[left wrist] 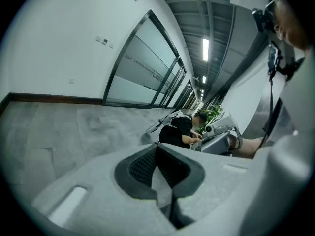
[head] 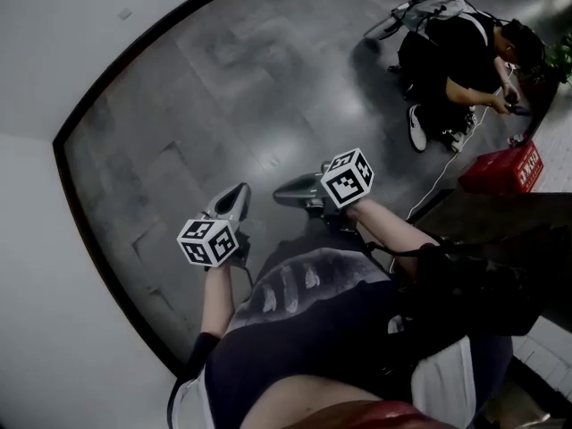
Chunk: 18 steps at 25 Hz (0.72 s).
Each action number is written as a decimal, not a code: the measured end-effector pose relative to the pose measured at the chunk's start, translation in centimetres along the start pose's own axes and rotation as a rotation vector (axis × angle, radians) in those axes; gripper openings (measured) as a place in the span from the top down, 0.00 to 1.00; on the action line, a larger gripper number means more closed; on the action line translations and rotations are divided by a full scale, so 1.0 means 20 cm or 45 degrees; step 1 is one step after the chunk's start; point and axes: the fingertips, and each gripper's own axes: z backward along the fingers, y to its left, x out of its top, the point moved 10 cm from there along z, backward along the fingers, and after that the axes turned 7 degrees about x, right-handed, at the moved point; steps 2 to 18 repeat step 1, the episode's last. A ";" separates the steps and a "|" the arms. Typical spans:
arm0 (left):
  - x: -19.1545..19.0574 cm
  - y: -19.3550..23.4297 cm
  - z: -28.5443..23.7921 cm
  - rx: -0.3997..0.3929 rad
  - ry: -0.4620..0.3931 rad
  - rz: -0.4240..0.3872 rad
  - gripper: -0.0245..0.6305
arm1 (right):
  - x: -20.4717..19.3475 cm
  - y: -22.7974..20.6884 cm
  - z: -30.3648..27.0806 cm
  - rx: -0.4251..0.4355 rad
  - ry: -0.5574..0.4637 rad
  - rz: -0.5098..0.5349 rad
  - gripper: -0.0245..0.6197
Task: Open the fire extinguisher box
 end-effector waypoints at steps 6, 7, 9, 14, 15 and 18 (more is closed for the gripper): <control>0.00 -0.02 -0.04 -0.001 -0.009 0.005 0.96 | 0.02 -0.02 0.04 -0.003 0.003 0.004 0.96; 0.00 -0.02 -0.04 -0.001 -0.009 0.005 0.96 | 0.02 -0.02 0.04 -0.003 0.003 0.004 0.96; 0.00 -0.02 -0.04 -0.001 -0.009 0.005 0.96 | 0.02 -0.02 0.04 -0.003 0.003 0.004 0.96; 0.00 -0.02 -0.04 -0.001 -0.009 0.005 0.96 | 0.02 -0.02 0.04 -0.003 0.003 0.004 0.96; 0.00 -0.02 -0.04 -0.001 -0.009 0.005 0.96 | 0.02 -0.02 0.04 -0.003 0.003 0.004 0.96; 0.00 -0.02 -0.04 -0.001 -0.009 0.005 0.96 | 0.02 -0.02 0.04 -0.003 0.003 0.004 0.96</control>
